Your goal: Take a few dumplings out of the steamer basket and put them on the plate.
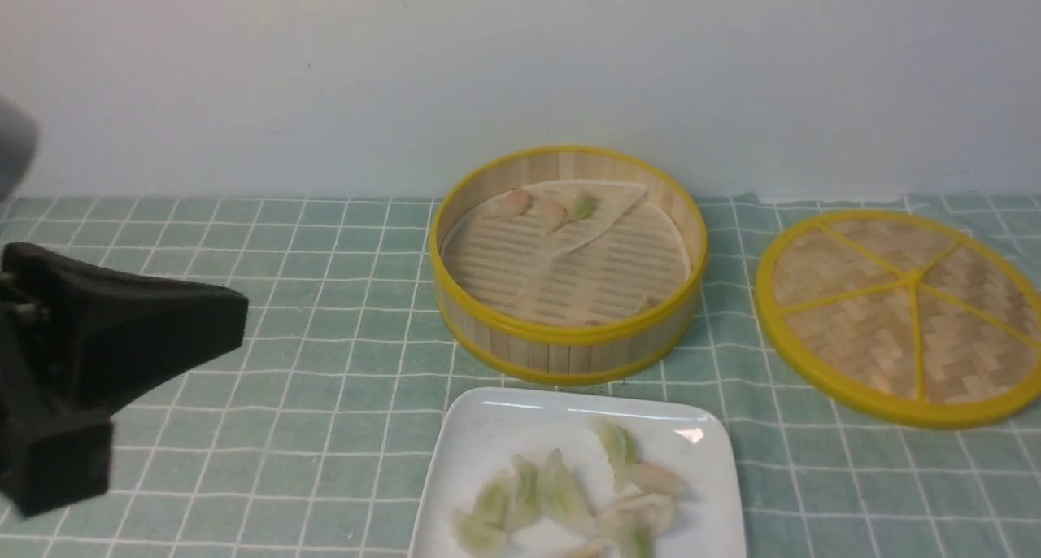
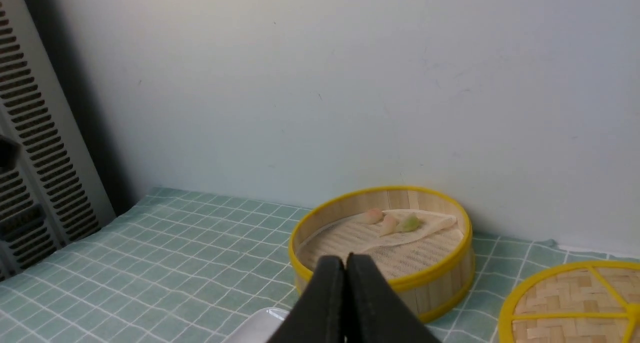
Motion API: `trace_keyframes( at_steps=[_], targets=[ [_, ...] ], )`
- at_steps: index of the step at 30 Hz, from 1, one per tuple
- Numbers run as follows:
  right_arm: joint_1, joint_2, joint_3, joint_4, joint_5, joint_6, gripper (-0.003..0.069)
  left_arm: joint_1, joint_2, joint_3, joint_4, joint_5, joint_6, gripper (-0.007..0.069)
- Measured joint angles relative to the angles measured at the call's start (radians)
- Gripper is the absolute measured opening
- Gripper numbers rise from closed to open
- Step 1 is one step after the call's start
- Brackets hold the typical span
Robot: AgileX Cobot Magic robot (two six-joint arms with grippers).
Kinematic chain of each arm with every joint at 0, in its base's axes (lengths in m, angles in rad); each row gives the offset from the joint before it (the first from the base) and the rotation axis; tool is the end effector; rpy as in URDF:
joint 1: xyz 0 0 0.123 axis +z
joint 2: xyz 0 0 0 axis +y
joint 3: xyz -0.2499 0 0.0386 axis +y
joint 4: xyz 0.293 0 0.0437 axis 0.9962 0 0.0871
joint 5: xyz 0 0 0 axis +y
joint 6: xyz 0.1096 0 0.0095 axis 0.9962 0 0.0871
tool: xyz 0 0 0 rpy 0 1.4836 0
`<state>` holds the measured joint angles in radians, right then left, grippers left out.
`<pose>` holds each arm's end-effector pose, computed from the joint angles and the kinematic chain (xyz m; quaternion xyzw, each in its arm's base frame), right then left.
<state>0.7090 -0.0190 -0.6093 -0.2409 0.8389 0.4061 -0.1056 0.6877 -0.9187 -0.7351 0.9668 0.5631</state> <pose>0.0646 0.0297 0.3526 -0.1132 0.7353 0.2459 0.6214 0.1795 -0.0801 0.3768 0.2259 0.8063 -0.2522 0.4850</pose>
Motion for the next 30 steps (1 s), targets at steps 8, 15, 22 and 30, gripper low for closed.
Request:
trace_keyframes(
  at_steps=[8, 15, 22, 30],
  targets=[
    [0.000, 0.000, 0.005, 0.000, 0.025, 0.000, -0.0015, 0.000, -0.242, 0.000, -0.006, -0.003, 0.003, -0.0006],
    [0.000, 0.000, 0.006, 0.000, 0.026, 0.000, -0.0015, 0.000, -0.385, -0.001, -0.013, 0.033, 0.003, -0.0006],
    [0.000, 0.000, 0.006, 0.000, 0.026, 0.000, -0.0015, 0.000, -0.419, -0.001, 0.007, 0.008, 0.008, -0.0006],
    [0.000, 0.000, 0.006, 0.000, 0.028, 0.000, -0.0015, 0.000, -0.417, 0.102, 0.221, -0.233, -0.059, -0.0006]
  ],
)
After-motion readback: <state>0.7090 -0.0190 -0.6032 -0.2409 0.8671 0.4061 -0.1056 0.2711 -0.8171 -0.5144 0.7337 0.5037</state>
